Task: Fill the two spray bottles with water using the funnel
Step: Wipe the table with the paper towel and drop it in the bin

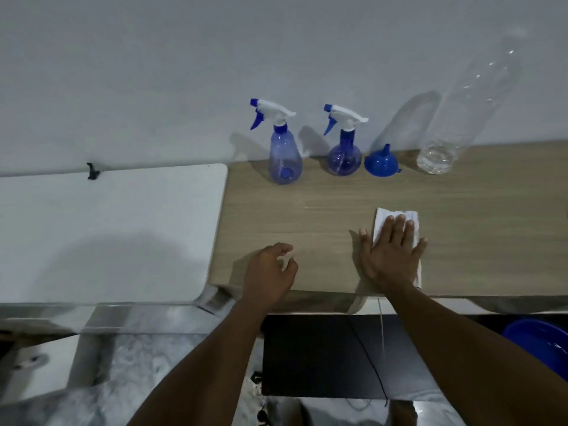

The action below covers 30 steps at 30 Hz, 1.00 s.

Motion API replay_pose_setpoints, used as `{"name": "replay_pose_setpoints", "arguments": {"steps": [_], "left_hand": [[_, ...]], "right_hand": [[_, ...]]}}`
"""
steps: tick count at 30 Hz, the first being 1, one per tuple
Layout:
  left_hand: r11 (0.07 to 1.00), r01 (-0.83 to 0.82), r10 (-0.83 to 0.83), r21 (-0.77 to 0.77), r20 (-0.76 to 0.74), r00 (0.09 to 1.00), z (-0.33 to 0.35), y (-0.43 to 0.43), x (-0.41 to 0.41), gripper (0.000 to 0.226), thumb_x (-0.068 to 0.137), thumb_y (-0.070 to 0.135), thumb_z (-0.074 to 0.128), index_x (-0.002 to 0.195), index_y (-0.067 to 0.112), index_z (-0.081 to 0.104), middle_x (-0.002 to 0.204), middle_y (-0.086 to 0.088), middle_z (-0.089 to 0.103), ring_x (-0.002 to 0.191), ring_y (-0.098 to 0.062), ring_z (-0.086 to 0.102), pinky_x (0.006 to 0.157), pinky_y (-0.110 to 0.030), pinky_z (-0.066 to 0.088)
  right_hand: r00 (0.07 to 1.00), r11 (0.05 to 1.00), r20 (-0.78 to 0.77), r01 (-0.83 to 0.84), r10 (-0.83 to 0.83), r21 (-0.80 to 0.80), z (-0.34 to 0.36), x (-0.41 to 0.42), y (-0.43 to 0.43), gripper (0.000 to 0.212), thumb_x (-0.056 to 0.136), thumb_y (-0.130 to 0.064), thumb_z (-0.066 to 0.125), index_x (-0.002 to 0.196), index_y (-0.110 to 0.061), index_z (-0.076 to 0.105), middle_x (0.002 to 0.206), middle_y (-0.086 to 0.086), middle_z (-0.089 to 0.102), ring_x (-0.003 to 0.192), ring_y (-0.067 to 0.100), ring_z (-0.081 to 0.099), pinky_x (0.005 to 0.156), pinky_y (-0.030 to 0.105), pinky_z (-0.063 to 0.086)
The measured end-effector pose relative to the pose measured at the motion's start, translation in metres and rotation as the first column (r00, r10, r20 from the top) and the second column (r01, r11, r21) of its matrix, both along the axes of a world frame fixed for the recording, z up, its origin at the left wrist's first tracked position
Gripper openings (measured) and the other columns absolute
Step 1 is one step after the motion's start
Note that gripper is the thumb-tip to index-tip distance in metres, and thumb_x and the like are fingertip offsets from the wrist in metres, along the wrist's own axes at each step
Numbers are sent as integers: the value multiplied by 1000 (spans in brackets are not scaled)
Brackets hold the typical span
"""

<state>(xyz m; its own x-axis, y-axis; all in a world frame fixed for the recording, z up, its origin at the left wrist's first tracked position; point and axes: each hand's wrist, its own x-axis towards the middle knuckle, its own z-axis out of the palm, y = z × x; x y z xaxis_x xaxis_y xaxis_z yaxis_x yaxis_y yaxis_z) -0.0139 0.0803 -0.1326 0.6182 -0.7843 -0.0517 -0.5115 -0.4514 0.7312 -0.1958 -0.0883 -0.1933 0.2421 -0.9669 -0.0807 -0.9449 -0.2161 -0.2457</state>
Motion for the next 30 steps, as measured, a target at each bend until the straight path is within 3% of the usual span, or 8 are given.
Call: {"name": "replay_pose_setpoints", "arguments": {"steps": [8,13,18,21,25,30], "left_hand": [[983,-181,181,-35,-10,983,-1,79,92,26,85,20,68,111,24,71,108,6,72,100,-10,66,94,-30,51],[969,-232,232,-84,-8,973,-4,104,119,24,85,21,70,109,25,71,106,11,72,100,-10,66,89,-33,54],[965,-251,249,-81,-34,968,-6,112,125,25,85,25,70,110,25,70,107,12,71,101,-8,65,90,-35,54],[968,-237,236,-86,-29,971,-4,112,122,26,86,25,70,111,25,70,109,12,71,102,-8,64,89,-33,54],[971,-225,224,-77,-13,974,-2,111,118,25,86,26,69,112,28,69,110,12,70,102,-8,64,89,-31,53],[966,-251,253,-64,22,967,-4,111,108,24,85,24,70,109,23,71,105,10,72,98,-10,66,89,-34,54]], "right_hand": [[969,969,-15,-245,245,-11,4,159,77,93,91,-69,1,158,-7,20,167,15,11,155,32,6,120,63,2],[899,899,-17,-438,438,14,7,209,104,91,92,-70,1,160,-9,3,169,10,-5,155,25,-10,122,56,-6],[816,815,61,-578,575,43,7,209,94,76,98,-64,8,160,-21,13,169,-1,4,156,20,-4,124,50,-2],[747,745,-13,-665,665,-46,7,191,69,71,97,-61,6,159,-28,20,168,-5,14,156,21,5,122,48,8],[697,696,-54,-717,715,-42,4,193,85,74,97,-60,5,160,-22,13,169,-2,4,156,23,-1,122,57,4],[529,527,-36,-849,848,-38,5,197,134,82,95,-64,-8,161,-18,11,169,1,5,156,22,-2,122,58,3]]}}
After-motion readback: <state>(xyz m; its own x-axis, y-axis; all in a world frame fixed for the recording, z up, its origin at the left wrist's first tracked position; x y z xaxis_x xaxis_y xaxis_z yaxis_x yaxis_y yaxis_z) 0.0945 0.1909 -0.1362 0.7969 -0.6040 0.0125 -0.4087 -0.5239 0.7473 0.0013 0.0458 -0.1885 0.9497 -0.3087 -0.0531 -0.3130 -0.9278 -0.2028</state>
